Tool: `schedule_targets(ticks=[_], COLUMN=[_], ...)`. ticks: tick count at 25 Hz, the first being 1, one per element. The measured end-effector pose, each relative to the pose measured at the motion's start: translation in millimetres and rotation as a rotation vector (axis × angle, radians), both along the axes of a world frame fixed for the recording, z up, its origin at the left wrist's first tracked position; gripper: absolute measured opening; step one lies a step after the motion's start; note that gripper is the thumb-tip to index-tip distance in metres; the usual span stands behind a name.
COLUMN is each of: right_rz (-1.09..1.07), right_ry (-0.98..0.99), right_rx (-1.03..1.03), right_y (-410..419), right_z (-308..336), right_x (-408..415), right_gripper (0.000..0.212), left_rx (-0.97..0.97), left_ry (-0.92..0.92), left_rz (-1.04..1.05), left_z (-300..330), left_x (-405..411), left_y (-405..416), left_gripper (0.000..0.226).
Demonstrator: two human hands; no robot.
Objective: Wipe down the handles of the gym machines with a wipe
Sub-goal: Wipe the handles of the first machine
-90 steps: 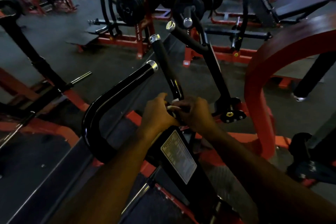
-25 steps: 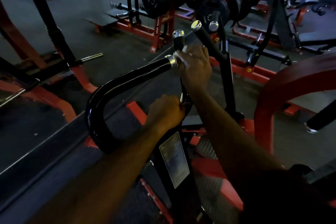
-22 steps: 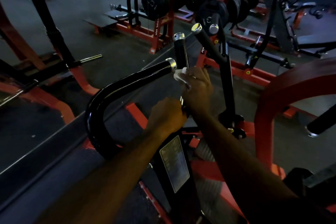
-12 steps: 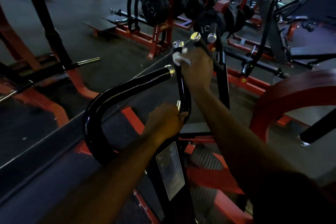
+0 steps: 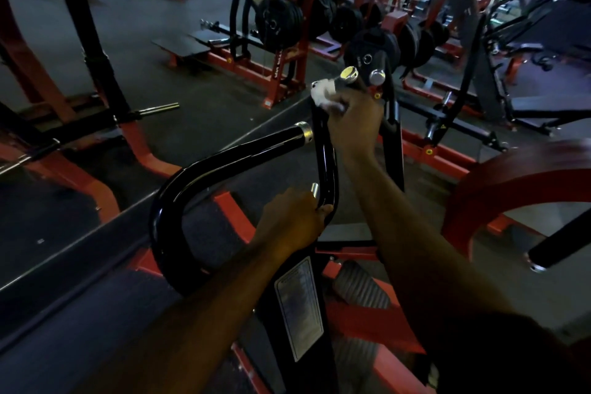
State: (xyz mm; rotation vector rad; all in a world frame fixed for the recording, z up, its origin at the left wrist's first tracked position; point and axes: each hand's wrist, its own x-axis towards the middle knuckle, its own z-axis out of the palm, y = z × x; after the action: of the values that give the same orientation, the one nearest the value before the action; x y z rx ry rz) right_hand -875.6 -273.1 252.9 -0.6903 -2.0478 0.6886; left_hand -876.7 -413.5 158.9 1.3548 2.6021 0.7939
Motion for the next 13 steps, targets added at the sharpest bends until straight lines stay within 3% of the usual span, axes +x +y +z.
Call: schedule_targets(ticks=[2,4,7,11,13], right_rz=[0.001,0.018,0.017,0.520,0.675], right_ry=[-0.009,-0.015,0.042,0.130,0.169], right_rx=[0.055,-0.027,-0.450,-1.113,-1.288], right_y=[-11,-13,13,38,40], right_z=[-31,-46,-27,12,3], right_x=[36,50,10,-37,-38], right_gripper=[0.008,0.011,0.009,0.026,0.039], left_rx=[-0.010,-0.022,-0.050,-0.042,-0.057], left_ry=[0.022,0.039,0.068,0.092,0.090], left_rz=[-0.005,-0.010,-0.010,0.016,0.011], left_z=[-1,1,2,-3,-5], left_x=[-1,-1,0,-1,-3], left_y=[0,0,1,3,4], left_gripper=[0.051,0.051,0.053,0.057,0.059])
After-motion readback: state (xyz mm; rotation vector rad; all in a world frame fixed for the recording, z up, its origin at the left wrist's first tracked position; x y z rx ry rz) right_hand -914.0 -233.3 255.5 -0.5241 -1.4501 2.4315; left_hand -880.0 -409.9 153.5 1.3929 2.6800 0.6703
